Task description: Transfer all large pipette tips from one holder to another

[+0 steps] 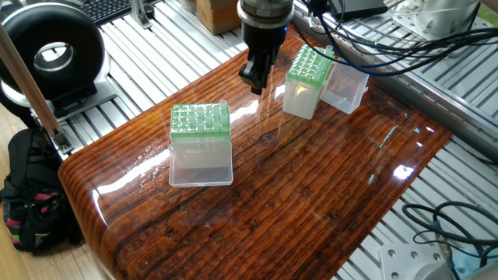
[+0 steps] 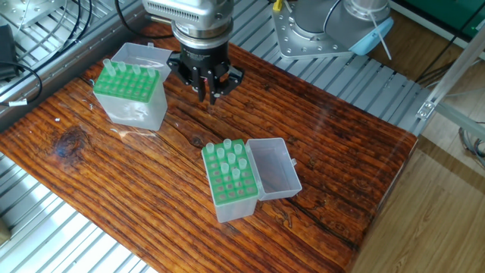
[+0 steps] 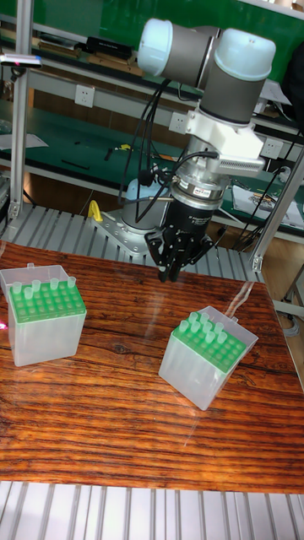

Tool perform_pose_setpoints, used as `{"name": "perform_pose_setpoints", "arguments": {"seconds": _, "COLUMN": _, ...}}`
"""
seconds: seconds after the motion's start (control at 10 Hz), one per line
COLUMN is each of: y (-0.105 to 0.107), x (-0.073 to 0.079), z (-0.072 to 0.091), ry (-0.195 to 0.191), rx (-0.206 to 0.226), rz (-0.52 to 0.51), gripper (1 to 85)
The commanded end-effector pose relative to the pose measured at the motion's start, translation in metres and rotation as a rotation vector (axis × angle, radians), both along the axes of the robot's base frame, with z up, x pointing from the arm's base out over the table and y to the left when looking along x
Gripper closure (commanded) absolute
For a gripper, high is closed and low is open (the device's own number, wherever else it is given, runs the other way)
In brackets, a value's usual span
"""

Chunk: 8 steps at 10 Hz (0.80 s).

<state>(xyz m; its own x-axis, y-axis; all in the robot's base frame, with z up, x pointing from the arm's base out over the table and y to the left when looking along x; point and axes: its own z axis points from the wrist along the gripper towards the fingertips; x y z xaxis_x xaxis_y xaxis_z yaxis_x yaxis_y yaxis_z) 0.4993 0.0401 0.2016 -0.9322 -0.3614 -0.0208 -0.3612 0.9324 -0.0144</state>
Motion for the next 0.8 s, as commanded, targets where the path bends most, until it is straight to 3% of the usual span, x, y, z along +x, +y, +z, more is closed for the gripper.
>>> {"name": "perform_pose_setpoints", "arguments": {"seconds": 0.0, "y": 0.006, "x": 0.003, "z": 0.002, "ry": 0.002, "rx": 0.023, "rz": 0.009, "gripper": 60.7}}
{"name": "perform_pose_setpoints", "arguments": {"seconds": 0.2, "y": 0.0, "x": 0.012, "z": 0.005, "ry": 0.001, "rx": -0.015, "rz": 0.039, "gripper": 60.7}}
{"name": "perform_pose_setpoints", "arguments": {"seconds": 0.4, "y": -0.007, "x": 0.008, "z": 0.008, "ry": 0.028, "rx": -0.064, "rz": 0.04, "gripper": 61.3}}
{"name": "perform_pose_setpoints", "arguments": {"seconds": 0.6, "y": -0.007, "x": 0.002, "z": 0.011, "ry": 0.046, "rx": -0.068, "rz": 0.014, "gripper": 62.0}}
{"name": "perform_pose_setpoints", "arguments": {"seconds": 0.7, "y": -0.003, "x": 0.006, "z": 0.01, "ry": 0.031, "rx": -0.053, "rz": 0.024, "gripper": 62.0}}
